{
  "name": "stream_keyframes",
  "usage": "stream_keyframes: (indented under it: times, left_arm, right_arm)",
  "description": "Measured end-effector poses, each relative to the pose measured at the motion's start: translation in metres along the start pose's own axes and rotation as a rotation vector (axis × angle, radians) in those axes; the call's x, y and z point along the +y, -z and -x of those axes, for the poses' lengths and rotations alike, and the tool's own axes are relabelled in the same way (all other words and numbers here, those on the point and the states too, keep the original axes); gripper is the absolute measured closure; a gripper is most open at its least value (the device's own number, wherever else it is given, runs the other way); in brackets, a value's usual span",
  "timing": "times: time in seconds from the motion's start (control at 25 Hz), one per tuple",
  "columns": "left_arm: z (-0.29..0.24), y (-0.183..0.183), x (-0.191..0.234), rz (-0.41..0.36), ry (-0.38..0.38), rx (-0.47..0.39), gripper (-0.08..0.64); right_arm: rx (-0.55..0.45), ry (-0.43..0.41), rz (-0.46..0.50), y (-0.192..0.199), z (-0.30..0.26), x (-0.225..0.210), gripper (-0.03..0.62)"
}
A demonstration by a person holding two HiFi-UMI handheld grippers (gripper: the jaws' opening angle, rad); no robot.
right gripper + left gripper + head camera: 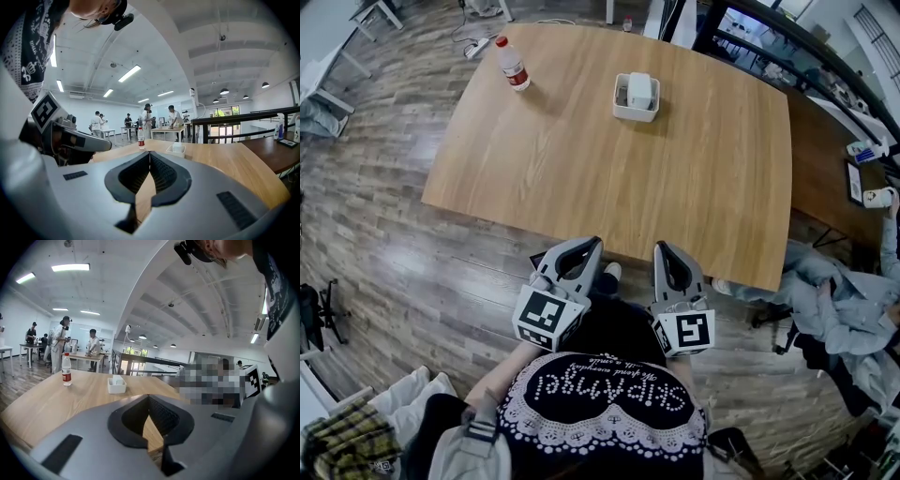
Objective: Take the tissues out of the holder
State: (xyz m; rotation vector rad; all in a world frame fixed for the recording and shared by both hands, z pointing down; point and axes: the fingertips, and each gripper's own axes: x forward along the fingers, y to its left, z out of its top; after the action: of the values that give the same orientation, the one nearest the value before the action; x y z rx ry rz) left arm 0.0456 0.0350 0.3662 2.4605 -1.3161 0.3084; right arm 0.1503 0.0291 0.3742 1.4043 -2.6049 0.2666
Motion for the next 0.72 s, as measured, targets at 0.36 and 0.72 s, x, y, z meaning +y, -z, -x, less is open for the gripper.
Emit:
stream_keyframes:
  times: [0.36, 0.72]
  left_arm:
    - [-0.007, -0.004, -0.002, -0.015, 0.049, 0.004, 0.554]
    - [-0.023, -0.011, 0.011, -0.014, 0.116, 0.021, 0.554]
  right_arm:
    - [0.003, 0.042, -0.002, -0.001, 0.002, -0.002, 0.583]
    - [0.027, 0.096, -0.016, -0.001, -0.014, -0.007, 0.583]
